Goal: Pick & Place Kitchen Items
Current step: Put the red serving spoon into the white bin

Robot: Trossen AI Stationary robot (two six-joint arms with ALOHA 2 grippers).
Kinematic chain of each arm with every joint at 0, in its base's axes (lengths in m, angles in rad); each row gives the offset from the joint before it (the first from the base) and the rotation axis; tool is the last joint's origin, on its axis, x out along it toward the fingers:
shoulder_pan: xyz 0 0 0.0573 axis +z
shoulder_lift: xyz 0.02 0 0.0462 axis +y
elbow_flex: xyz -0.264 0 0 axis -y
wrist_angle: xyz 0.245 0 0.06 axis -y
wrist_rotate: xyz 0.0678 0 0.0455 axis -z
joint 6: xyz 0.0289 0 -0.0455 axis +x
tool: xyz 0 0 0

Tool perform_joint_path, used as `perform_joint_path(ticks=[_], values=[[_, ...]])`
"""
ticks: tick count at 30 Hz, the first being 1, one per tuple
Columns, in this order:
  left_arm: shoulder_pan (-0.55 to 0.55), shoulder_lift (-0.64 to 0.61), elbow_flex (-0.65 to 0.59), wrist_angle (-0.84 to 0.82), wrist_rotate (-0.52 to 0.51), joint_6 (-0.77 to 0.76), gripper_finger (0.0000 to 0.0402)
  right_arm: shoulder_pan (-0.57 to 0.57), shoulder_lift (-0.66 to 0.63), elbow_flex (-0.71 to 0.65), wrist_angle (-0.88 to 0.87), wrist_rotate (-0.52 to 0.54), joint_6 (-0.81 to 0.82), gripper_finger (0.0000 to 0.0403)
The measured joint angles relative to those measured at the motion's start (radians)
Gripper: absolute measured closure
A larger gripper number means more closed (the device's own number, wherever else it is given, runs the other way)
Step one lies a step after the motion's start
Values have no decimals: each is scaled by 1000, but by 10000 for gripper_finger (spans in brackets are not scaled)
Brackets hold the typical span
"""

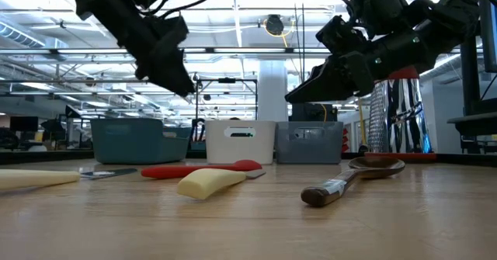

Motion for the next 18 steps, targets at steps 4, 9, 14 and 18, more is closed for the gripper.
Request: perform_joint_path(ticks=[4, 9, 14, 18], values=[[-29, 0, 0, 36, 42, -156, 215, 0, 0, 0, -1, 0, 0, 191], [-72, 0, 0, 40, 42, -290, 215, 0, 0, 0, -1, 0, 0, 192], [-130, 0, 0, 48, 41, -336, 215, 0, 0, 0, -1, 0, 0, 191], [-180, 15, 0, 77, 10, -374, 215, 0, 0, 0, -1, 0, 0, 192]])
